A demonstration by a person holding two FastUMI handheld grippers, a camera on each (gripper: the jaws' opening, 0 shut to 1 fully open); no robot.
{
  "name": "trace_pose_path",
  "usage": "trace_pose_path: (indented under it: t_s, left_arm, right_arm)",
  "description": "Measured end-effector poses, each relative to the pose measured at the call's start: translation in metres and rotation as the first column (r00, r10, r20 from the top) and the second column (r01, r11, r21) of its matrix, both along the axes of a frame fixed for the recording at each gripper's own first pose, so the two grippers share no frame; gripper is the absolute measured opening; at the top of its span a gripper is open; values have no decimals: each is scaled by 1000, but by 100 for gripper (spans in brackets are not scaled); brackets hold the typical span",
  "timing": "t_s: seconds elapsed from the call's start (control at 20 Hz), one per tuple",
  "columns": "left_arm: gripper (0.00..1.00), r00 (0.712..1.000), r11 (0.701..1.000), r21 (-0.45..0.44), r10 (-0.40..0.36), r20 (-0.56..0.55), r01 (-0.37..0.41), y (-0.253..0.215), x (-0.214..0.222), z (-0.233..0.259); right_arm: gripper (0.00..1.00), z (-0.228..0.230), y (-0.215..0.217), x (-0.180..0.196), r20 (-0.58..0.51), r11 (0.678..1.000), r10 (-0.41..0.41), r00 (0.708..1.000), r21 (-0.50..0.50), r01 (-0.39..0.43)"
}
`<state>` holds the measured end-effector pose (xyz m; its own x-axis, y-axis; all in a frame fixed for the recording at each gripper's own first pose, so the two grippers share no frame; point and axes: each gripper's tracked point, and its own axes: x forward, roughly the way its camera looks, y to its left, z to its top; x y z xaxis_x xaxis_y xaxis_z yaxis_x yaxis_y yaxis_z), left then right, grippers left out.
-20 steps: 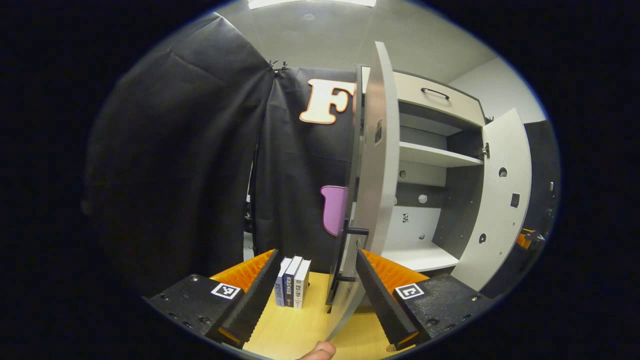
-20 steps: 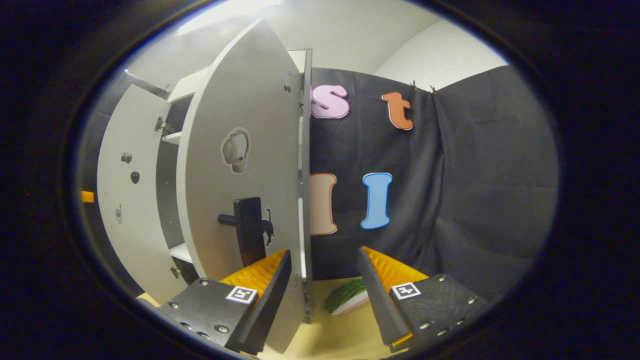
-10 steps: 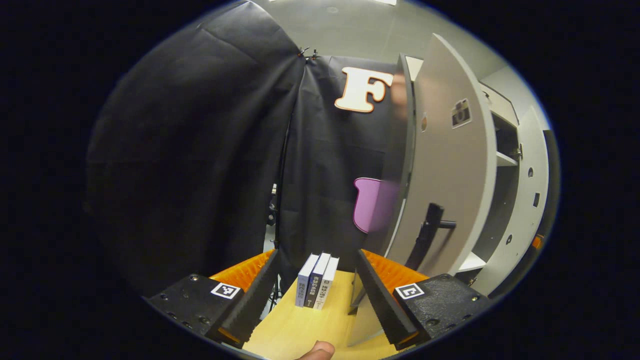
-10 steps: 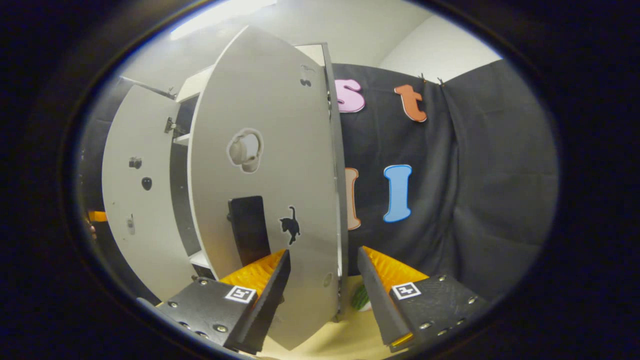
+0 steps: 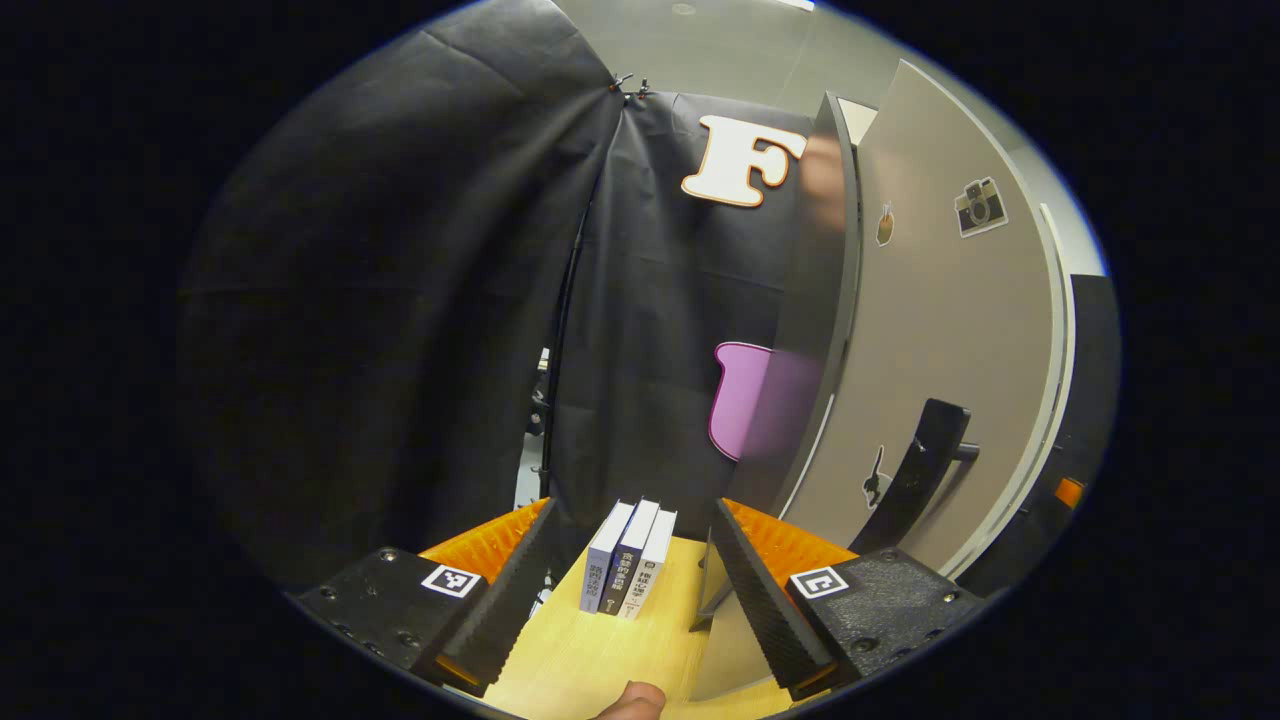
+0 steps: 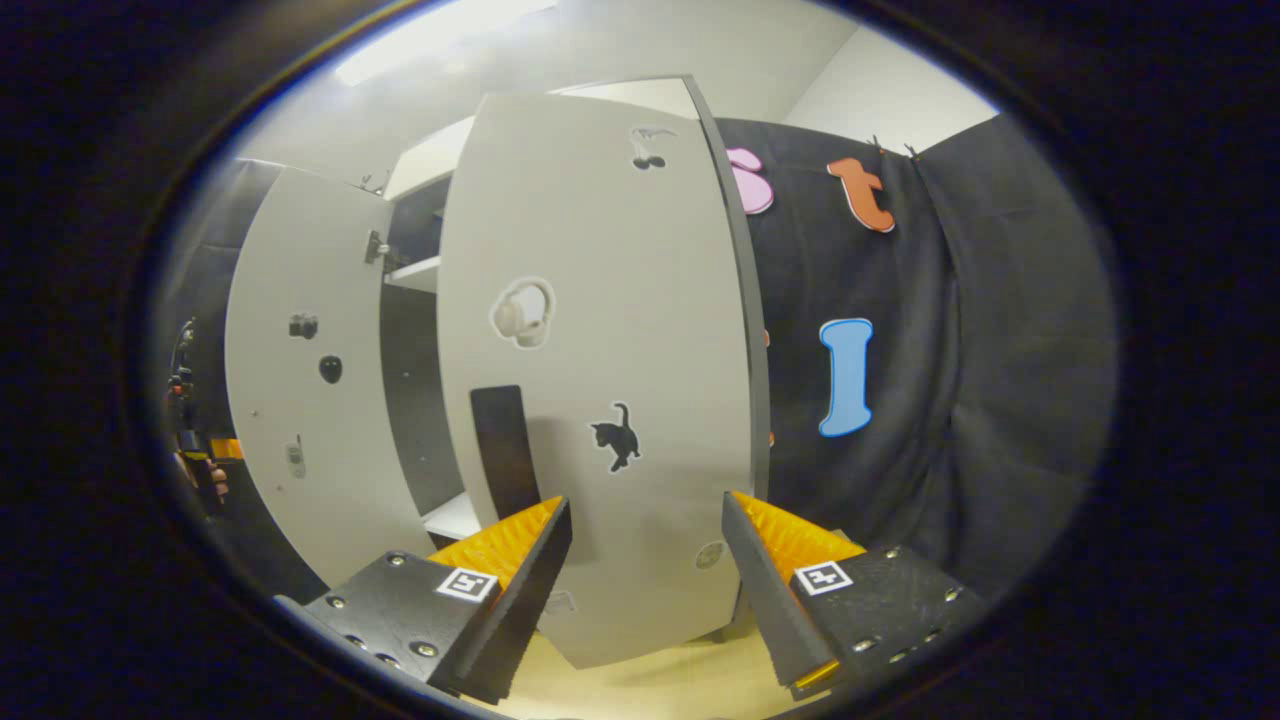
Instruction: Grasp the bottle in the cabinet with the left hand and place it on the coaster, then close the right door with the right hand and the left door with the left hand.
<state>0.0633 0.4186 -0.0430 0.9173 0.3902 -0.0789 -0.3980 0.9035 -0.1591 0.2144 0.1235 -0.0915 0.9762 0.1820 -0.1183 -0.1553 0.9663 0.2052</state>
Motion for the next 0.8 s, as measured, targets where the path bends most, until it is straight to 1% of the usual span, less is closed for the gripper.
trace_pose_path:
  t_s: [0.05, 0.1, 0.15, 0.2, 0.25, 0.3, 0.35, 0.4, 0.5, 0.55, 0.6, 0.65, 0.75, 0.8]
  left_arm:
    - [97, 1000, 1000, -9, -1, 6, 1, -1, 4, 0]
    - [93, 1000, 1000, -21, 5, 10, -5, -2, 8, 0]
    - [96, 1000, 999, -36, 10, 10, -10, -4, 11, -1]
    - [93, 1000, 999, -54, 7, 13, -7, -9, 14, -1]
    - [97, 1000, 998, -67, 1, 14, 0, -16, 18, 0]
    - [97, 1000, 998, -69, -8, 12, 9, -24, 23, 0]
    - [93, 1000, 999, -54, -8, 0, 8, -28, 28, -1]
    - [100, 1000, 1000, -21, 3, 0, -3, -30, 23, 4]
    - [88, 1000, 998, 63, 27, 4, -27, -25, 24, 12]
    - [88, 1000, 996, 82, 30, -4, -29, -26, 24, 13]
    - [94, 999, 995, 92, 37, -9, -36, -26, 25, 12]
    - [94, 999, 995, 88, 39, -14, -37, -28, 24, 11]
    - [94, 1000, 996, 88, 16, -14, -15, -39, 27, 11]
    - [94, 1000, 997, 81, 7, -14, -6, -46, 29, 11]
  right_arm:
    - [92, 8, -3, -6, 19, 1000, 2, 1000, 4, -2]
    - [92, 9, -7, -16, 1, 1000, -2, 1000, 7, 2]
    - [92, 9, -13, -27, -31, 1000, -15, 999, 23, 15]
    - [93, 13, -18, -39, -49, 999, -18, 999, 33, 20]
    - [93, 20, -23, -51, -43, 999, -24, 999, 21, 25]
    - [89, 30, -32, -60, -17, 999, -39, 999, -4, 39]
    - [92, 42, -42, -71, 10, 998, -50, 999, -26, 50]
    - [92, 50, -47, -82, 27, 998, -49, 998, -42, 50]
    - [93, 62, -58, -102, 50, 996, -61, 997, -66, 65]
    - [93, 67, -60, -111, 60, 995, -61, 996, -72, 65]
    - [92, 72, -62, -120, 71, 995, -56, 996, -75, 61]
    - [92, 77, -62, -127, 84, 995, -55, 995, -78, 62]
    - [92, 79, -63, -140, 103, 995, -45, 994, -87, 54]
    - [89, 76, -63, -146, 102, 994, -38, 994, -97, 48]
